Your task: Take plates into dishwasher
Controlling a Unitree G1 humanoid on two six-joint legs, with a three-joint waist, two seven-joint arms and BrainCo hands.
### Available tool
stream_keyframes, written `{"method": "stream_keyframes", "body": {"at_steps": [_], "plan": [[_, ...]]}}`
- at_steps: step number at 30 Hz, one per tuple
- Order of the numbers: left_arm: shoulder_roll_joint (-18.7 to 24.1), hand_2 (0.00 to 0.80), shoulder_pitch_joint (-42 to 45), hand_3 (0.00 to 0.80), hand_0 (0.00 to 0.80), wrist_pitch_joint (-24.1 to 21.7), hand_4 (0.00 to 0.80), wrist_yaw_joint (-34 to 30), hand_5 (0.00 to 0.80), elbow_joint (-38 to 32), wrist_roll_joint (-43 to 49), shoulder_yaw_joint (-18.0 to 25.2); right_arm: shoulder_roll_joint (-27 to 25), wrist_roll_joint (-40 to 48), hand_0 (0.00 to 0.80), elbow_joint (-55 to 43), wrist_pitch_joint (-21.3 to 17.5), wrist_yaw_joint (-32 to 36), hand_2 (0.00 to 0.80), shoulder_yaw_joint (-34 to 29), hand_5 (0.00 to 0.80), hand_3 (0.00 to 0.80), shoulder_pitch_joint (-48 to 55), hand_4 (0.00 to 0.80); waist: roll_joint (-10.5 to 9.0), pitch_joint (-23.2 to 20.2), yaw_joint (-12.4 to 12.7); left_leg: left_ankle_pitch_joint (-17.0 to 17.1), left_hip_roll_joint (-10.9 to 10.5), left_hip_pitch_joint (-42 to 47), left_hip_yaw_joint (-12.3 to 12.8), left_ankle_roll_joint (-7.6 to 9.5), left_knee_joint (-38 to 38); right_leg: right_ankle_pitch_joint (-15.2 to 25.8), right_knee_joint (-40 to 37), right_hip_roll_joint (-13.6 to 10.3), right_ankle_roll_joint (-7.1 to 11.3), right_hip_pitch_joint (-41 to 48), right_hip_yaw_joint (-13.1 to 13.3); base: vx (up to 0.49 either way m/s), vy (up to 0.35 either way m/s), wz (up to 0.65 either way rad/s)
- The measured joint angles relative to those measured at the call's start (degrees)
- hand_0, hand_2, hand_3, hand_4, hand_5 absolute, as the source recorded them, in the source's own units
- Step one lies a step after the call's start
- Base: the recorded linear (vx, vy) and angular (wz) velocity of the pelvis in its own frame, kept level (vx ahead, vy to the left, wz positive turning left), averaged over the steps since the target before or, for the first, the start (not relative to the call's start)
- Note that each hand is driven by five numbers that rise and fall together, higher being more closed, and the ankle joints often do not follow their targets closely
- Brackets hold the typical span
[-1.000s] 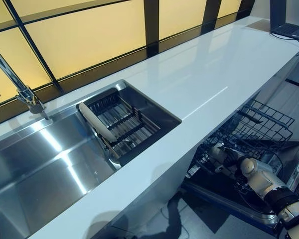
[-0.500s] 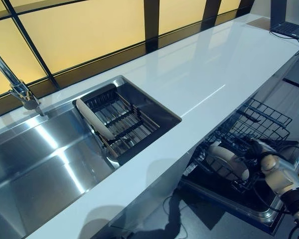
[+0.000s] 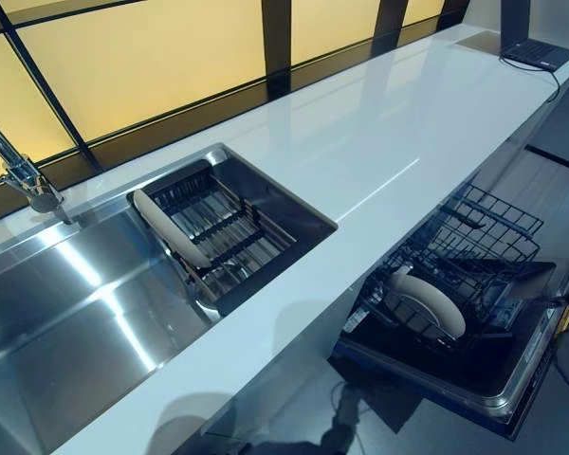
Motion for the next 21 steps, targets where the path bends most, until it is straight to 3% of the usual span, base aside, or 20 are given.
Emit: {"method": "stream_keyframes", "body": {"at_steps": [6,11,16,21], "plan": [[0.44,0.0,0.69,0.0,0.0,0.52,0.0,0.01,0.0,-0.48,-0.26,0.79,-7.52,6.13,0.0,-1.54,-3.62,-5.26,0.0,-5.35,0.0,0.0,-0.44,0.0,-0.98,0.16,-0.1,-0.15,0.02,1.79,0.02,-0.12,-0.03,-0.05,0.0,0.06,0.03,1.73,0.57,0.06,0.037,-0.01],[0.81,0.0,1.9,0.0,0.0,1.24,0.0,0.02,0.0,-0.44,-2.09,2.0,-10.77,9.65,0.0,-6.94,-8.73,-6.33,0.0,-4.61,0.0,0.0,-6.25,0.0,-2.18,-0.99,-0.54,-0.44,0.03,2.92,0.36,0.12,-0.21,-0.23,-0.01,0.07,0.29,2.62,1.18,0.074,0.072,-0.04],[1.25,0.0,4.03,0.0,0.0,1.6,0.0,0.15,0.0,-0.32,-2.5,2.07,-11.66,14.14,0.0,-9.93,-14.22,-8.68,0.0,5.99,0.0,0.0,-19.02,0.0,-3.32,-5.58,0.68,-0.58,-0.14,2.99,0.63,0.18,-0.14,-0.22,-0.01,-0.09,0.28,2.62,1.23,0.068,0.1,-0.02],[1.63,0.0,5.11,0.0,0.0,2.27,0.0,0.18,0.0,1.19,-2.57,2.16,-11.04,16.86,0.0,-16.48,-17.92,-8.54,0.0,13.0,0.0,0.0,-24.32,0.0,-4.15,-7.66,3.07,-0.67,-0.5,3.88,-0.3,0.32,-0.28,-0.49,-0.01,-0.59,0.66,4.04,0.4,0.083,0.116,0.09]]}}
